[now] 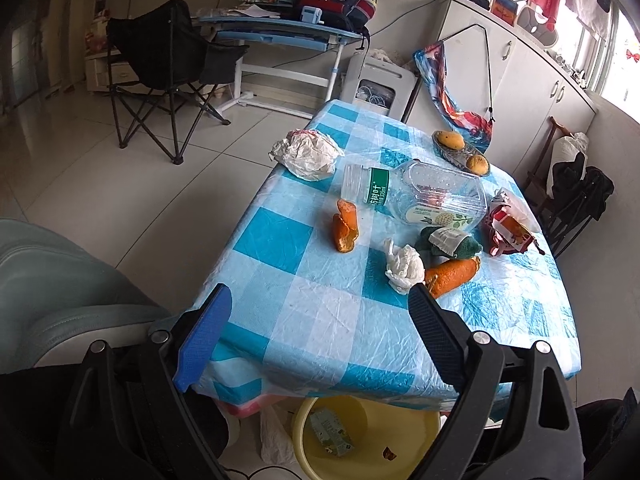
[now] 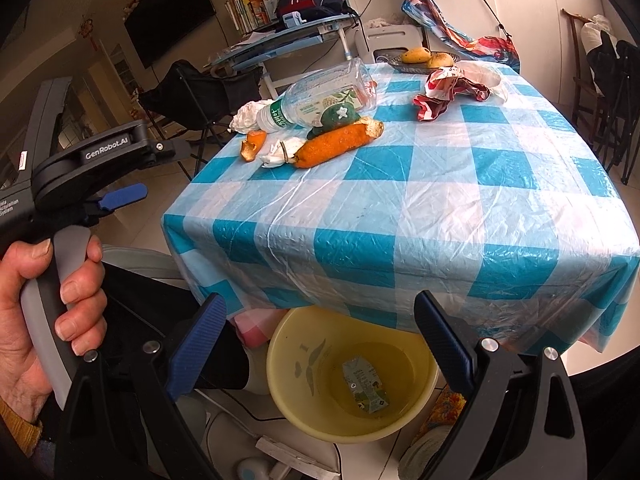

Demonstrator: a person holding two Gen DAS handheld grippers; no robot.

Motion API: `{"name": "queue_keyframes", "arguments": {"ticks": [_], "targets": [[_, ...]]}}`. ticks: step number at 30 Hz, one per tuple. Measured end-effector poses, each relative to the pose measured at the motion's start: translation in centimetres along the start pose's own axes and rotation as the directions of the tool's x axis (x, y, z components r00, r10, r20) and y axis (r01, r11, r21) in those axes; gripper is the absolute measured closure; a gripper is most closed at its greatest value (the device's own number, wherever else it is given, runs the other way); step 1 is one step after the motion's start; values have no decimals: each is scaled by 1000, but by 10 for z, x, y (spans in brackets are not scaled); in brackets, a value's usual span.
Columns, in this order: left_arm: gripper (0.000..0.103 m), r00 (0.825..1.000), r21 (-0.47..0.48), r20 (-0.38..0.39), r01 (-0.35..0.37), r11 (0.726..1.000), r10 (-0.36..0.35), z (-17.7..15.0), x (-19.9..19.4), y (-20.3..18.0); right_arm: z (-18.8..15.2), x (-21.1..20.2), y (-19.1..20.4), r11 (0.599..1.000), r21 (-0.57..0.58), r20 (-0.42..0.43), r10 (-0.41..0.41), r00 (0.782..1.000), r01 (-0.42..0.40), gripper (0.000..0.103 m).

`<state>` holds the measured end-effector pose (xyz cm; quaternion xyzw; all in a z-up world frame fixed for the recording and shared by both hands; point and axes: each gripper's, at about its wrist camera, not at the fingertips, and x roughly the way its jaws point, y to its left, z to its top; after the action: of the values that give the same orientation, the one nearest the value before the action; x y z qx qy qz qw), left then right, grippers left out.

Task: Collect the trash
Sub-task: 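Grasp the orange peel on the table with the left tool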

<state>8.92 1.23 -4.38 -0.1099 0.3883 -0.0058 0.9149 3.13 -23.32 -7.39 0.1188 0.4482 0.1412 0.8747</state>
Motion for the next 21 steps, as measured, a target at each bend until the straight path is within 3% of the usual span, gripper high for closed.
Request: {"name": "queue_keyframes", "arguments": {"ticks": [6, 13, 15, 19, 21], "targets": [[17, 997, 36, -40, -58, 998, 59, 30, 52, -16, 3, 6, -1, 1000, 4, -6, 11, 1000, -11, 12], [17, 990, 95, -78, -108, 990, 116, 44, 96, -30, 3, 17, -1, 1000, 5, -28, 18, 999, -17, 12], [28, 989, 129, -88, -108, 986, 119, 47, 107, -34, 3, 19, 1, 1000, -1, -35, 18, 999, -18, 12], [80, 990, 201, -88, -88, 976, 107, 42, 113, -43, 2, 22, 4, 1000, -20, -43, 11, 999, -12, 12], [85, 993, 179, -111, -29, 983, 49, 41, 108, -41, 2, 22, 6, 1000, -28, -43, 5, 999, -6, 12]]}}
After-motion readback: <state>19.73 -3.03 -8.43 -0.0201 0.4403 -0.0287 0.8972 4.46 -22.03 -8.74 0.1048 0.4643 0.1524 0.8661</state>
